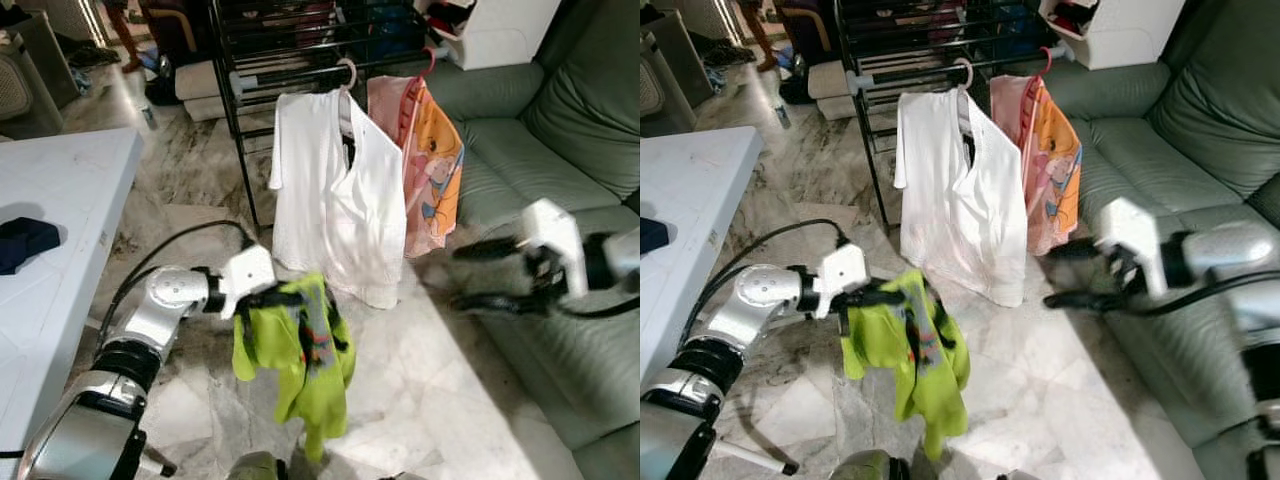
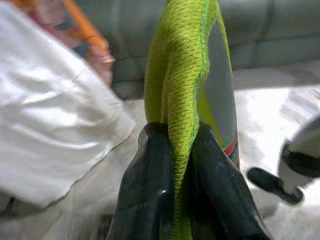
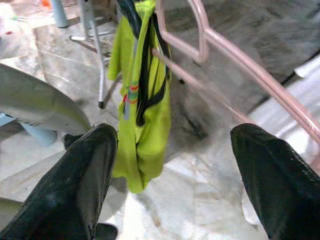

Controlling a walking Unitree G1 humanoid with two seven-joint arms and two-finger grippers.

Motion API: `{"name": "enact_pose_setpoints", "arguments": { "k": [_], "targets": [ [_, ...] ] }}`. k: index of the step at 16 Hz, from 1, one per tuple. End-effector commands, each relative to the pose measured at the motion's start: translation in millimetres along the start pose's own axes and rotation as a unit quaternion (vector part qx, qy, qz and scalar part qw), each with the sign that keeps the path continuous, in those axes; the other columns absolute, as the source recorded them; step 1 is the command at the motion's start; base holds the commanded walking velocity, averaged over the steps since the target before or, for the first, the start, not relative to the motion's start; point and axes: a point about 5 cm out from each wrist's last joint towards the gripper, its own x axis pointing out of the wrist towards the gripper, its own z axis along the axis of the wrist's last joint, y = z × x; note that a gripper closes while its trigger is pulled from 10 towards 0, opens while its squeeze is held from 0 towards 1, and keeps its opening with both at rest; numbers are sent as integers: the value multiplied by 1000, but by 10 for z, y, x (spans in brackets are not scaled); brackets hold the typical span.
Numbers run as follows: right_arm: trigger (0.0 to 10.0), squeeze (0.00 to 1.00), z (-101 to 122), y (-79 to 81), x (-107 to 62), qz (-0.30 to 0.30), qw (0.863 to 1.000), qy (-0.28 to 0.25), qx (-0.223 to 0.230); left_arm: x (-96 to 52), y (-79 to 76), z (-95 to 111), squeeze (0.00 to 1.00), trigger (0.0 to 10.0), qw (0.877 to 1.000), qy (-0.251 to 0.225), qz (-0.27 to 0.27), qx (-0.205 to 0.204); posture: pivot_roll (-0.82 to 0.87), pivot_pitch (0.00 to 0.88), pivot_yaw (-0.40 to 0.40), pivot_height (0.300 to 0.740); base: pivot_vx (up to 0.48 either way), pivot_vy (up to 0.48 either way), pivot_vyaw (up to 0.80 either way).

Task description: Hang hanger

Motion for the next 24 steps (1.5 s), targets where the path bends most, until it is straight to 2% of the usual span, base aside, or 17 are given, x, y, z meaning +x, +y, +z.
{"name": "enact_pose_setpoints", "arguments": {
  "k": [1, 2, 3, 5, 6, 7, 8, 10, 11, 13, 15, 19, 24],
  "targets": [
    [10000, 1000, 18, -31, -86, -9, 1000, 8, -10, -49, 83, 50, 0, 0, 1000, -12, 20, -4, -24, 0, 62, 740, 0, 0, 0],
    [10000, 1000, 12, -38, -95, -14, 1000, 11, -12, -51, 82, 48, 0, 0, 1000, -12, 20, -4, -24, 0, 62, 740, 0, 0, 0],
    [10000, 1000, 25, -114, -114, -56, 998, 12, -36, -57, 98, 43, 0, 0, 999, -13, 32, -8, -24, 0, 62, 740, 0, 0, 0],
    [10000, 1000, 164, -337, -76, -192, 977, -43, -80, -54, 172, 38, 0, 0, 996, -20, 82, -30, -26, 0, 63, 740, 0, 0, 0],
    [10000, 1000, 198, -364, -45, -218, 971, -69, -75, -46, 209, 51, 0, 0, 993, -28, 107, -45, -28, 0, 63, 740, 0, 0, 0],
    [10000, 1000, 184, -269, 82, -201, 973, -107, -48, -25, 279, 118, 0, 0, 985, -53, 143, -74, -25, 0, 63, 740, 0, 0, 0],
    [10000, 1000, 151, -210, 162, -192, 974, -118, -35, -14, 305, 168, 0, 0, 982, -70, 152, -86, -25, 0, 63, 740, 0, 0, 0],
    [10000, 1000, 38, -37, 416, -171, 973, -156, 10, 15, 332, 376, 0, 0, 982, -107, 135, -72, -18, 0, 66, 740, 0, 0, 0],
    [10000, 969, 26, 9, 487, -169, 970, -170, 28, 11, 350, 456, 0, 0, 983, -118, 128, -64, -17, 0, 68, 740, 0, 0, 0],
    [10000, 580, -10, 26, 599, -199, 962, -180, 53, -18, 338, 607, 0, 0, 984, -145, 91, -59, -22, 0, 73, 740, 0, 0, 0],
    [10000, 0, -91, 33, 767, -243, 948, -186, 90, -55, 290, 797, 0, 0, 983, -169, 54, -38, -17, 0, 74, 740, 0, 0, 0],
    [10000, 0, -106, 150, 1021, -234, 948, -186, 111, -53, 158, 1060, 0, 0, 981, -196, 6, -14, -11, 0, 73, 740, 0, 0, 0],
    [10000, 0, -52, 90, 1057, -244, 944, -191, 112, -2, -66, 1270, 0, 0, 976, -215, -48, -2, -11, 0, 72, 740, 0, 0, 0]
  ]
}}
